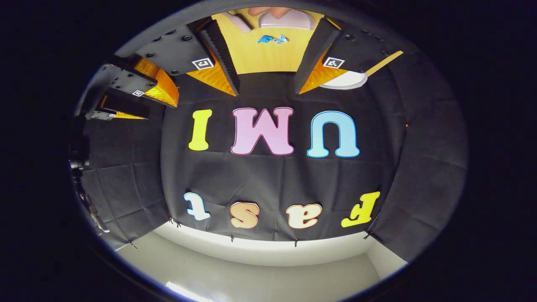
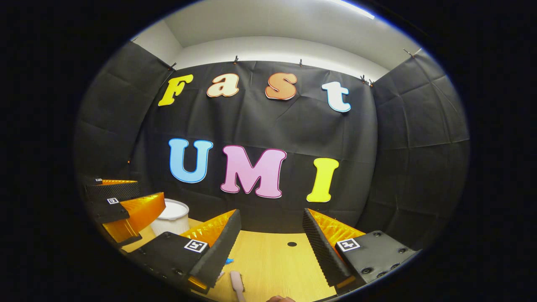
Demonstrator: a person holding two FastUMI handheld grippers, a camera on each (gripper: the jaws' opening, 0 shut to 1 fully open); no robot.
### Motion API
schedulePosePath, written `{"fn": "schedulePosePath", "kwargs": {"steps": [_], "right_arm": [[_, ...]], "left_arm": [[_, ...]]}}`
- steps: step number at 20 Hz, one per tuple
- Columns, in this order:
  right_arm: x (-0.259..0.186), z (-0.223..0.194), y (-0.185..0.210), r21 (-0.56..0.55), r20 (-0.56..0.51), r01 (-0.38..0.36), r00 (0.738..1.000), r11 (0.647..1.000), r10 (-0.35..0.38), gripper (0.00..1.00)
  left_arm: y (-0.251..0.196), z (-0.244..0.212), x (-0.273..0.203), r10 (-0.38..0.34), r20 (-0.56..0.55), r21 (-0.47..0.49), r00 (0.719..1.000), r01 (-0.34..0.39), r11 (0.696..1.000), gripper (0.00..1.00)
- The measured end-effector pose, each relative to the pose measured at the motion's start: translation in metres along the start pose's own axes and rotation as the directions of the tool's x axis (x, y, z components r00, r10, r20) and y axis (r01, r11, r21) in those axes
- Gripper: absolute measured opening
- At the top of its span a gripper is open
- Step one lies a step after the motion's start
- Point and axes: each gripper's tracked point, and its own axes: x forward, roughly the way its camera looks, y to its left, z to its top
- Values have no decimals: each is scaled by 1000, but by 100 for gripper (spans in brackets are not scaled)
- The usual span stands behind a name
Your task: Pick up the small broom and dustpan from the desktop, sweep the trash into the dustpan with the broom, and then empty the trash into the garbage bin.
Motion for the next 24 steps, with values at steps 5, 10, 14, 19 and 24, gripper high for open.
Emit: {"fn": "schedulePosePath", "kwargs": {"steps": [5,10,14,19,24], "right_arm": [[-6,-2,-8,-9,-8,12,1000,1000,-12,95],[-11,-5,-6,1,-21,4,1000,1000,-4,90],[-13,-4,-7,5,-20,2,1000,1000,-2,90],[-12,-4,-2,12,-22,-4,1000,1000,5,90],[-10,-3,-1,2,-19,-4,1000,1000,4,95]], "left_arm": [[-7,-5,-4,-13,-18,-7,1000,12,1000,77],[-10,-12,-7,-22,-44,-14,999,21,1000,77],[-4,-15,-10,-3,-61,-18,998,2,1000,76],[-4,-14,-11,-6,-63,-1,998,6,1000,77],[-4,-16,-7,-13,-69,15,998,14,1000,76]]}}
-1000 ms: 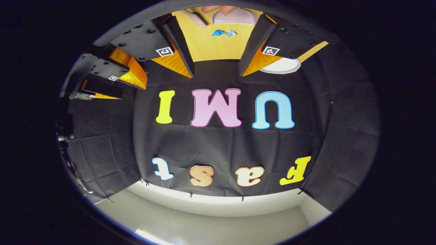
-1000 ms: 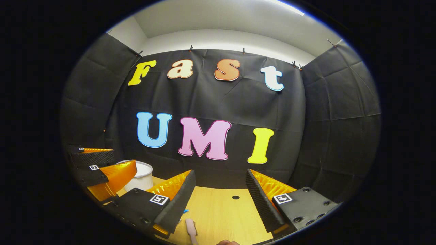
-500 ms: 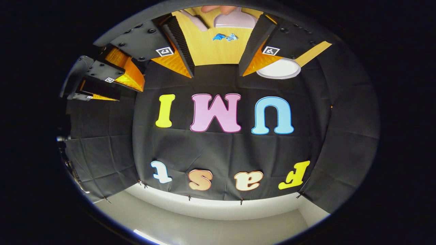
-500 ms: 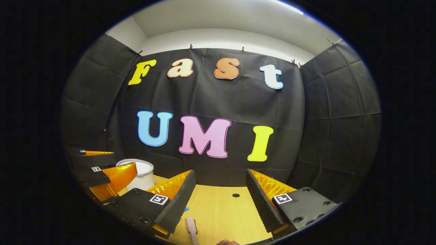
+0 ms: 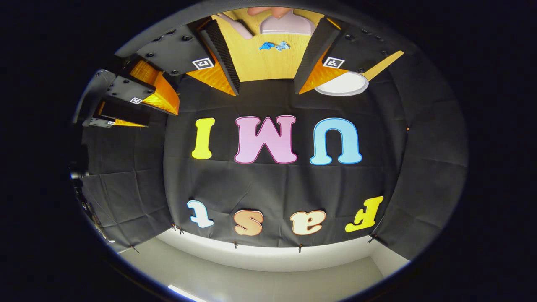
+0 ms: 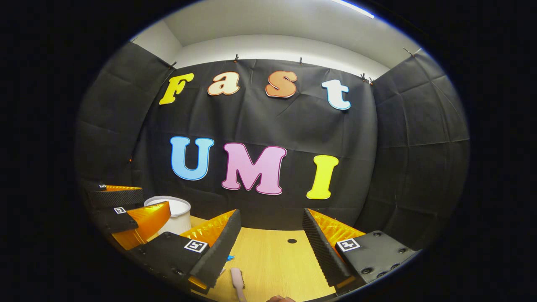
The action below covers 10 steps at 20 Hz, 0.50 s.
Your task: Pick up the small broom and dustpan from the desktop, sweep the trash into the dustpan with the broom, and then empty the trash into the garbage bin.
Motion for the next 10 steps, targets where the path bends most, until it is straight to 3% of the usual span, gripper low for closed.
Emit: {"fn": "schedulePosePath", "kwargs": {"steps": [2,5,6,7,10], "right_arm": [[3,-1,0,-1,-3,5,1000,1000,-5,90],[6,-6,3,3,-15,4,1000,1000,-4,90],[9,-7,5,4,-23,1,1000,1000,-1,95],[9,-8,6,4,-26,0,1000,1000,1,90],[15,-11,11,8,-34,-5,999,1000,5,90]], "left_arm": [[2,0,2,1,-6,13,1000,-1,1000,76],[5,-3,5,5,-21,24,1000,-4,1000,76],[6,-6,6,5,-26,25,1000,-5,1000,77],[6,-7,6,6,-32,23,999,-5,1000,77],[10,-18,10,13,-68,19,998,-11,1000,76]]}}
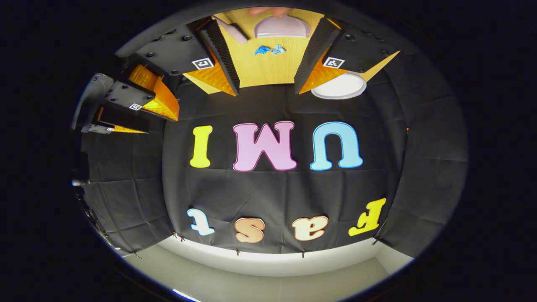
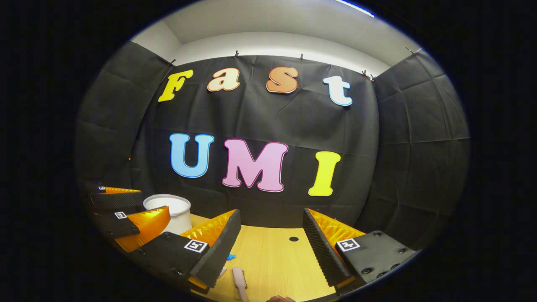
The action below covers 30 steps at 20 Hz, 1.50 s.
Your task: Pick up the small broom and dustpan from the desktop, sweep the trash into the dustpan with the broom, and then empty the trash into the garbage bin.
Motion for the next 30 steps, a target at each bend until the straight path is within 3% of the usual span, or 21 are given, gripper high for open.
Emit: {"fn": "schedulePosePath", "kwargs": {"steps": [1,7,10,12,13,16,20,22,23,26,27,28,29,30], "right_arm": [[2,-2,3,6,-8,-5,1000,1000,5,95],[12,-19,15,23,-70,-17,997,1000,18,95],[22,-33,23,23,-120,-34,992,999,37,95],[32,-53,32,40,-197,-56,978,998,63,95],[37,-65,36,46,-246,-67,966,997,77,96],[47,-102,55,92,-405,-102,905,991,130,96],[45,-169,79,163,-632,-108,752,981,187,96],[41,-204,84,150,-740,-112,646,982,186,96],[40,-223,87,147,-788,-120,585,982,189,96],[29,-285,94,169,-912,-130,356,977,206,96],[28,-301,93,166,-934,-140,294,976,201,96],[27,-315,95,184,-948,-166,230,969,220,96],[23,-330,92,184,-966,-188,148,965,213,96],[20,-344,89,184,-976,-175,85,967,201,97]], "left_arm": [[1,-5,2,-3,-20,0,1000,3,1000,77],[13,-47,14,-9,-180,-67,984,-3,998,77],[21,-70,22,-16,-273,-87,962,-8,996,77],[26,-95,26,-17,-404,-49,915,-3,999,77],[30,-109,22,-16,-486,-40,874,-4,999,77],[32,-137,26,-62,-605,-82,794,15,997,79],[47,-185,21,-100,-774,-102,626,32,994,79],[54,-210,23,-104,-835,-98,541,39,994,80],[54,-223,22,-119,-863,-112,490,43,993,80],[41,-250,9,-220,-931,-223,291,25,975,80],[43,-258,13,-222,-946,-222,236,25,975,80],[48,-261,22,-206,-957,-202,206,38,979,80],[52,-270,29,-166,-968,-163,188,28,986,80],[53,-275,36,-153,-975,-154,163,8,988,80]]}}
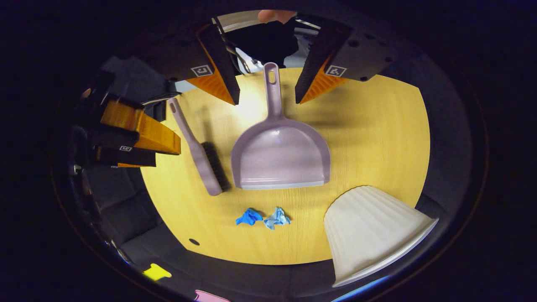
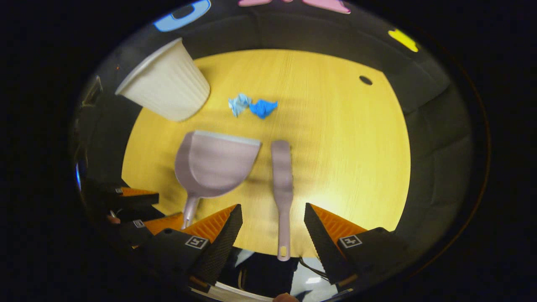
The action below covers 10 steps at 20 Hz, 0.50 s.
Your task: Pick up the small broom and dustpan from the desktop, sweep the trash into the dustpan with the broom, and then empty the trash into the garbage bin.
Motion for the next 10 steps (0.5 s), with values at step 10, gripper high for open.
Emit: {"fn": "schedulePosePath", "kwargs": {"steps": [10], "right_arm": [[81,-11,-17,6,-251,11,968,1000,-9,97]], "left_arm": [[10,9,37,-21,-183,-70,983,8,998,80]]}}
